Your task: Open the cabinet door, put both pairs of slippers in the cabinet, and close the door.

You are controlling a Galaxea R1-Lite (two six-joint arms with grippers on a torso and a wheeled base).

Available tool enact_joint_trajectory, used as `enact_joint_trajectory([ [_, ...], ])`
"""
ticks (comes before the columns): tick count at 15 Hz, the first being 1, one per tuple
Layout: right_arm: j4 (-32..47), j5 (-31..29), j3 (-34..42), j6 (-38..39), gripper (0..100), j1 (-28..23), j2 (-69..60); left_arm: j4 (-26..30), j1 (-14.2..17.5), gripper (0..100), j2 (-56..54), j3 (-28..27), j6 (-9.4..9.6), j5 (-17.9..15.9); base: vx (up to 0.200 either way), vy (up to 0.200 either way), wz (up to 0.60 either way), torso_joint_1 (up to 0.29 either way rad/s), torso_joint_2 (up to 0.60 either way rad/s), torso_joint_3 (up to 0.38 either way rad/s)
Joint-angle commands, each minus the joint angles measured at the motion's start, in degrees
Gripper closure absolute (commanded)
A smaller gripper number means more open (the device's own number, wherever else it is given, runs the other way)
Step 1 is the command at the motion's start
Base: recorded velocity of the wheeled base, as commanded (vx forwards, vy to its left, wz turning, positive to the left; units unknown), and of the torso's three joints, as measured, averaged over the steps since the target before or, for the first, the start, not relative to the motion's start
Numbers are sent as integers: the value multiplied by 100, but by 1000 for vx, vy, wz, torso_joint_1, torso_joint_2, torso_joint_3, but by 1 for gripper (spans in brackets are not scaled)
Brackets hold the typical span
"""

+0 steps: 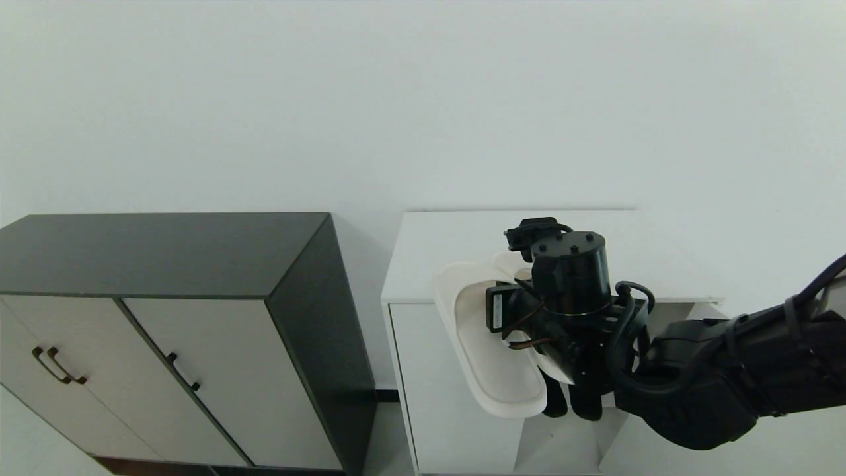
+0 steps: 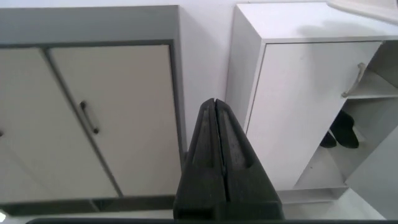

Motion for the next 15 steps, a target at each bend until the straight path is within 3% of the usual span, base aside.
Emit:
enact_joint_trajectory([
  [1,-5,2,-1,1,100,8,38,-1,-1,100,0,0,-5,-2,-200,0,0,-2,2,-2],
  [6,-5,-7,8,1,100,8,38,-1,-1,100,9,0,-5,-2,-200,0,0,3,2,1],
  [15,-13,-16,140,1,100,16,29,-1,-1,100,9,0,-14,7,0,0,0,0,0,0],
])
